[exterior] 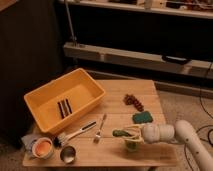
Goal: Place pepper in plastic cup
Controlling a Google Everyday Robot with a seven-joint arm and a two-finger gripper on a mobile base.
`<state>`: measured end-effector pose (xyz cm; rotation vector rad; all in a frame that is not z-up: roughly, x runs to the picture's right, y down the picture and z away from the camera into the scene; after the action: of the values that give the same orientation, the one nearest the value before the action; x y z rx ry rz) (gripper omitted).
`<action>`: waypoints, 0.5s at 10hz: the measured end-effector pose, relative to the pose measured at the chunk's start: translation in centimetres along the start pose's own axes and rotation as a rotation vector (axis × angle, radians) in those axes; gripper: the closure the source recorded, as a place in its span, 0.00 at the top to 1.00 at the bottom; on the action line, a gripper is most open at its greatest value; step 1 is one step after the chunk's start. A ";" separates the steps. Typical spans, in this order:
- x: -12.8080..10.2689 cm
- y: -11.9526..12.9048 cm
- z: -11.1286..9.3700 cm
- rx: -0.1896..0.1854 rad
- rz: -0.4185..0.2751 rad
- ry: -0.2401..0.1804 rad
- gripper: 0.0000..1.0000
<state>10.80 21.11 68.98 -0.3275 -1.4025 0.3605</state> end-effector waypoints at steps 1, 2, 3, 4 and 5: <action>-0.1 0.0 -0.1 0.002 -0.005 0.000 0.67; -0.2 0.0 -0.3 0.005 -0.013 -0.001 0.75; -0.4 0.1 -0.4 0.006 -0.022 -0.002 0.76; -0.5 0.1 -0.6 0.010 -0.029 -0.003 0.76; -0.6 0.1 -0.8 0.016 -0.035 -0.007 0.76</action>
<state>11.49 20.93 68.28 -0.2882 -1.4099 0.3446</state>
